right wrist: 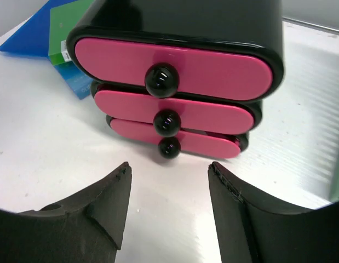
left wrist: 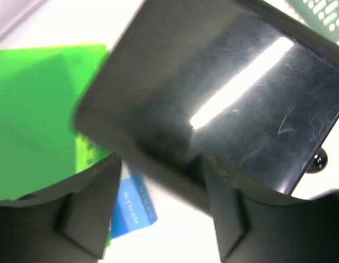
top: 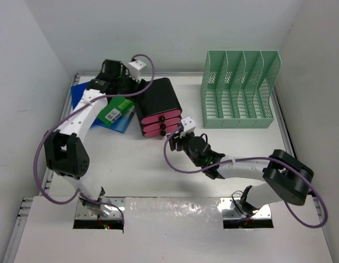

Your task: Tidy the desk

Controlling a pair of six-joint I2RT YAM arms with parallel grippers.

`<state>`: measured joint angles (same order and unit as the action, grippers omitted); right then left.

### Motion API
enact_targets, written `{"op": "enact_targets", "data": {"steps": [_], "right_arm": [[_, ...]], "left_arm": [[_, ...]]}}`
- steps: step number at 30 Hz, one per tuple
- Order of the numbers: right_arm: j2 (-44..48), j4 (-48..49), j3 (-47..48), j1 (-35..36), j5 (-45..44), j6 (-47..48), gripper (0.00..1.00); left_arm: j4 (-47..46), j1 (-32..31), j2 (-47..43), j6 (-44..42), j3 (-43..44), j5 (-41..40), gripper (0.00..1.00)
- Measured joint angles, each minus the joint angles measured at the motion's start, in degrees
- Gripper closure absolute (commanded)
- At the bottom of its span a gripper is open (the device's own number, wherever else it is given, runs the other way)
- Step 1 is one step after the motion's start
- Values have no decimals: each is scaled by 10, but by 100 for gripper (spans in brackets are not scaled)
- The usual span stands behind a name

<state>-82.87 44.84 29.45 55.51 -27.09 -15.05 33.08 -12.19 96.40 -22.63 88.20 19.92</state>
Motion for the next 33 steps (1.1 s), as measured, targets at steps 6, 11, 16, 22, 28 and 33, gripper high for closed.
{"op": "enact_targets", "data": {"steps": [6,11,16,22,28,33], "right_arm": [[84,-79,-10,-12,1,7,41],[115,-114,-18,-17,-9,31,40],[117,-129,-32,-17,-9,50,40],[120,-134,-47,-17,-15,61,40],[128,-135,-63,-18,-21,61,40],[132,-137,-63,-18,-24,60,40]], "left_arm": [[25,106,-64,6,14,-10,16],[35,147,-84,-26,-13,-87,23],[2,121,-82,-61,-141,-170,20],[-146,82,-129,-155,-341,-246,19],[-286,35,-143,-252,-451,-310,19],[-409,23,-63,-269,-451,-382,20]]}}
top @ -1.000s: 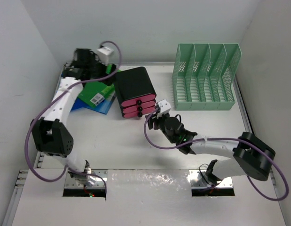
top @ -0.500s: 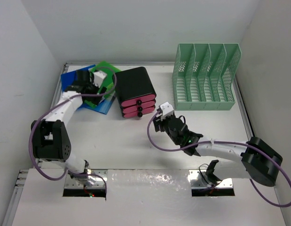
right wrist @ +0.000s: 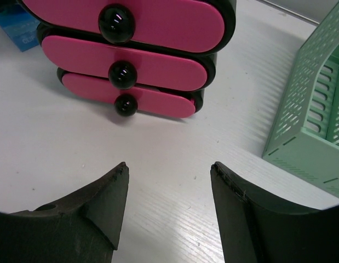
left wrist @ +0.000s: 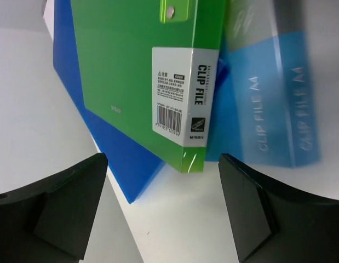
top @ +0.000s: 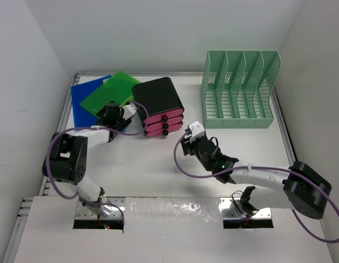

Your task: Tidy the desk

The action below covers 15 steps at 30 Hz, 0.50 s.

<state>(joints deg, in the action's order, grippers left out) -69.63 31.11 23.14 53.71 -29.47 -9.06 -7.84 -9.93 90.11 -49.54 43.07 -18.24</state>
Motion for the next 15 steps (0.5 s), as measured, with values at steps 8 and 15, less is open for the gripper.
{"op": "enact_targets", "data": {"steps": [8,15], "right_arm": [[31,1,-8,0,-2,-13,40],[46,-3,-31,0,-6,-26,40]], "left_arm": [[-79,-1,56,-21,-6,-28,25],[-136,7,104,-23,-6,-18,31]]}}
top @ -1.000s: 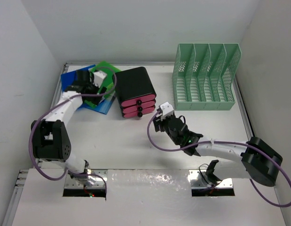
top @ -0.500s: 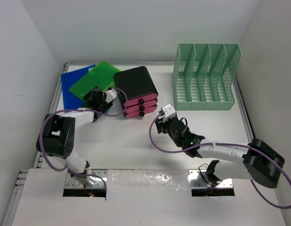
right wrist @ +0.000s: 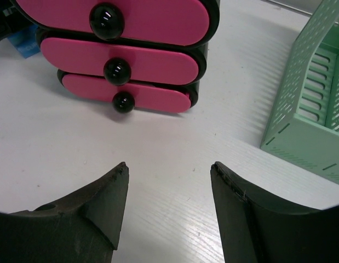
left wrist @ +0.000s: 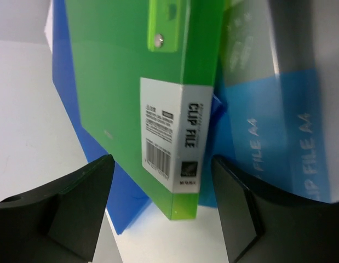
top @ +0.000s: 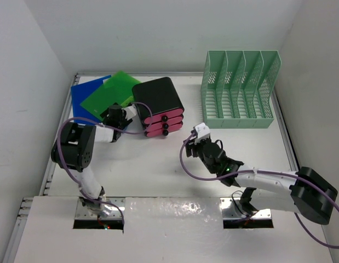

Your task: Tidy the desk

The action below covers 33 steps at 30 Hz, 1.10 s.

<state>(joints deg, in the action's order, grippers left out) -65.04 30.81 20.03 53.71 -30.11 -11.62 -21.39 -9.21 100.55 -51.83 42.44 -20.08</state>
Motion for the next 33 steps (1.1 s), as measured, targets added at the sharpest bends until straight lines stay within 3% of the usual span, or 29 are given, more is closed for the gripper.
{"op": "enact_targets", "data": {"steps": [3,4,10,16,23,28,33], "right_arm": [[14,-1,-5,0,-3,-2,40],[19,-1,-7,0,-6,-2,40],[33,-1,-10,0,-14,-4,40],[44,-5,-12,0,-14,-4,41],[26,-49,9,0,-13,-14,44],[-28,-31,34,0,16,-87,45],[-140,17,97,11,69,-191,40]], "left_arm": [[-23,8,7,0,0,5,38],[-25,12,7,0,-1,8,52],[-4,20,6,8,-2,32,99],[62,20,-40,9,-2,38,100],[184,22,-177,30,0,41,100],[286,28,-242,53,27,42,100],[386,32,-278,87,37,64,100]]}}
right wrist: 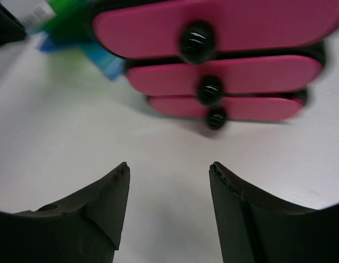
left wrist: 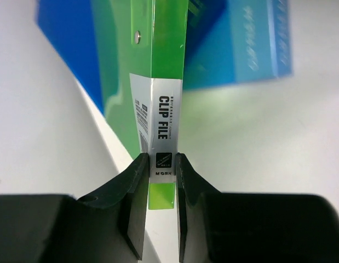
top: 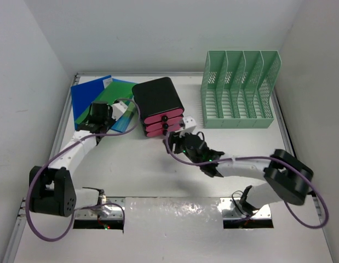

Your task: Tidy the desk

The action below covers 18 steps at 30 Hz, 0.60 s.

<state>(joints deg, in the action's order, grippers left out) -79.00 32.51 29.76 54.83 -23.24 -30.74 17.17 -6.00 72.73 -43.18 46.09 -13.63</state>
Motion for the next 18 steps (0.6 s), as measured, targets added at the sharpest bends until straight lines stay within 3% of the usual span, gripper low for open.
{"op": "enact_targets", "data": {"steps": [13,18], "right_arm": [[-294,57,285,66,66,-300,32],[-374,43,350,88,69,-366,18]], "left_arm": [[171,1,-168,85,-42,37,100],[224,1,-211,86,-74,54,100]]}}
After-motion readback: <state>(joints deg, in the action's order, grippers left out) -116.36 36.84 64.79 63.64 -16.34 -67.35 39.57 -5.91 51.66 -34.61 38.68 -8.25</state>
